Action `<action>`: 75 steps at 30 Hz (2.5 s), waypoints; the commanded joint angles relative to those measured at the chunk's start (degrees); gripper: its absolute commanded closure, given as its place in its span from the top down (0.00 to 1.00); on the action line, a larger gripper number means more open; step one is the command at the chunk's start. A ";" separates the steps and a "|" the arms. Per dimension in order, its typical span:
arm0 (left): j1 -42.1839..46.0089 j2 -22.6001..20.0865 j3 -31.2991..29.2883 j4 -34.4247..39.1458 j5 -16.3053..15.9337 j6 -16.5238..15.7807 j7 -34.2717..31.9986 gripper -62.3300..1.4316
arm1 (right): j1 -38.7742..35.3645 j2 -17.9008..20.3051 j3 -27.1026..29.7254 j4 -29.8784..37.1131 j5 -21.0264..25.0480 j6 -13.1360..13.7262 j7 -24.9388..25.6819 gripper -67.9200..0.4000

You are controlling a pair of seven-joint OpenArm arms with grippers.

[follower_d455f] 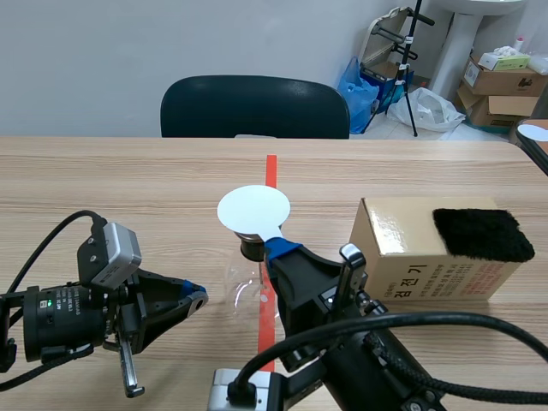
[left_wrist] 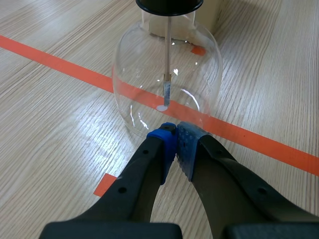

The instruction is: Do the electroscope experiment

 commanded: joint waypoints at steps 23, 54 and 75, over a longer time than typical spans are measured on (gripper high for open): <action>-0.76 0.26 -0.07 0.70 -0.81 -0.07 -1.22 0.08 | 0.48 0.39 0.11 0.68 -0.04 -0.59 -11.80 0.02; -0.76 0.26 -0.07 0.70 -0.81 -0.07 -1.22 0.08 | 0.48 0.37 0.11 0.68 -0.04 -0.59 -31.74 0.02; -0.76 0.26 -0.07 0.70 -0.81 -0.07 -1.22 0.08 | 0.48 0.24 0.11 0.68 -0.04 -0.59 -5.75 0.02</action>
